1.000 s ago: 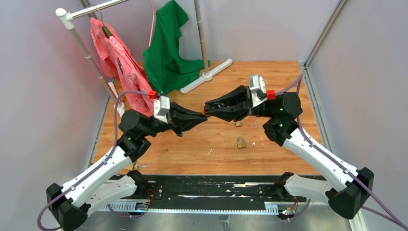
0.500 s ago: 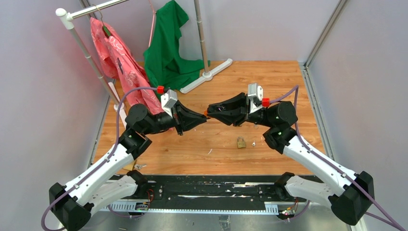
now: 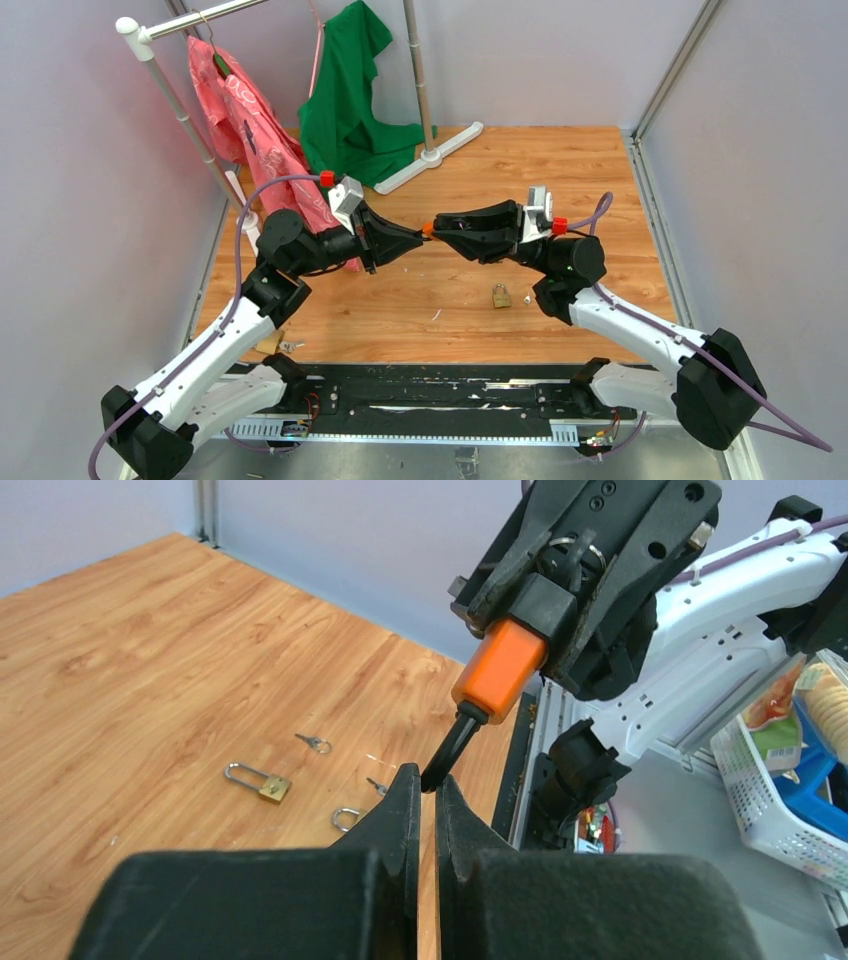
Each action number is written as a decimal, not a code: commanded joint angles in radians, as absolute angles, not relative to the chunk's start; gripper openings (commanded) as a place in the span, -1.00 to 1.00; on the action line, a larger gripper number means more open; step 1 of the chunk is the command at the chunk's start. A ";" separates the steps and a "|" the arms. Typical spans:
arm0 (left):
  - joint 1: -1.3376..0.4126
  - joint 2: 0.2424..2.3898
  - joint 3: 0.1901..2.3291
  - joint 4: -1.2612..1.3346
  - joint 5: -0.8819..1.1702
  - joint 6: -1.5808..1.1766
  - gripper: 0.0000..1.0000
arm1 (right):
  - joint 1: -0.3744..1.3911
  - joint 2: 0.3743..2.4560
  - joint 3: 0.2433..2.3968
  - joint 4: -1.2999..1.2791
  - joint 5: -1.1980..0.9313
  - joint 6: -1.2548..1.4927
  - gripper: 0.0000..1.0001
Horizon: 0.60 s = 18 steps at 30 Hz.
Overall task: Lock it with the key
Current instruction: Lock the lock.
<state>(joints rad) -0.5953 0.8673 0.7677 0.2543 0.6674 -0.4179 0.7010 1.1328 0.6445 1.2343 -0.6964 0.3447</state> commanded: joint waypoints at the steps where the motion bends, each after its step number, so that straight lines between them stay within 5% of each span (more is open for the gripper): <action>1: -0.611 0.794 0.920 0.631 0.714 -0.478 -1.00 | 0.751 1.238 0.545 1.030 -0.733 0.345 -1.00; 11: -0.613 0.799 0.926 0.663 0.733 -0.508 -1.00 | 0.796 1.428 0.521 1.270 -0.696 0.427 -1.00; 18: -0.613 0.782 0.920 0.652 0.754 -0.500 -1.00 | 0.796 1.382 0.540 1.072 -0.675 0.324 -1.00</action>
